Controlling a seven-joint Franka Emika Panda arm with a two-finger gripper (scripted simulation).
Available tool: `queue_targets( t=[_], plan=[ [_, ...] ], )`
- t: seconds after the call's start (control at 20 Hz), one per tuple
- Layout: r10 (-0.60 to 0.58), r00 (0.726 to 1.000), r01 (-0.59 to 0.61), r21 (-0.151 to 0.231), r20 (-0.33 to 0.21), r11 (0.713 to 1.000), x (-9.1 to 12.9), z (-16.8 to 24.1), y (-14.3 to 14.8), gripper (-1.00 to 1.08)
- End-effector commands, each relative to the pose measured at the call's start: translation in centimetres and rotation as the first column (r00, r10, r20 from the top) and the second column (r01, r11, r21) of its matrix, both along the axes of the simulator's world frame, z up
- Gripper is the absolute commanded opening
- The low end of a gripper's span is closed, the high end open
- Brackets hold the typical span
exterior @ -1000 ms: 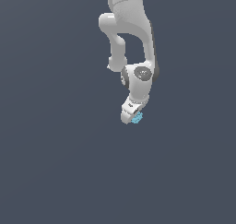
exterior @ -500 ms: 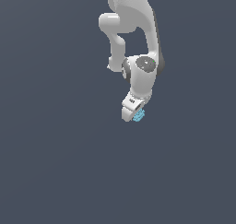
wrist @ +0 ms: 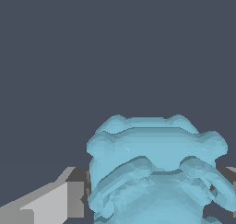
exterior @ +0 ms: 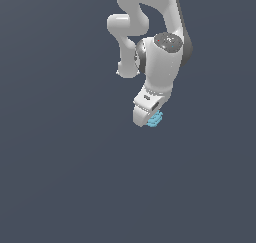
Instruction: Pick up the object and move it to a goal position.
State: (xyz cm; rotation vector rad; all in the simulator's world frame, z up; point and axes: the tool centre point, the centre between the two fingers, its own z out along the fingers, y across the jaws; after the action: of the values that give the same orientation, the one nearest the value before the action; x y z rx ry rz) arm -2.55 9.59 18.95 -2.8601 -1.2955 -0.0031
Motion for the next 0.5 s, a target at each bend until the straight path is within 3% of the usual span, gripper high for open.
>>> queue_targets(
  t=[0.0, 0.45],
  plan=[
    [0.000, 1.000, 0.000, 0.000, -0.001, 1.000, 0.9, 2.5, 0.0, -1.00],
    [-0.001, 1.000, 0.001, -0.001, -0.001, 1.000, 3.9, 10.2, 0.1, -1.00]
  ],
)
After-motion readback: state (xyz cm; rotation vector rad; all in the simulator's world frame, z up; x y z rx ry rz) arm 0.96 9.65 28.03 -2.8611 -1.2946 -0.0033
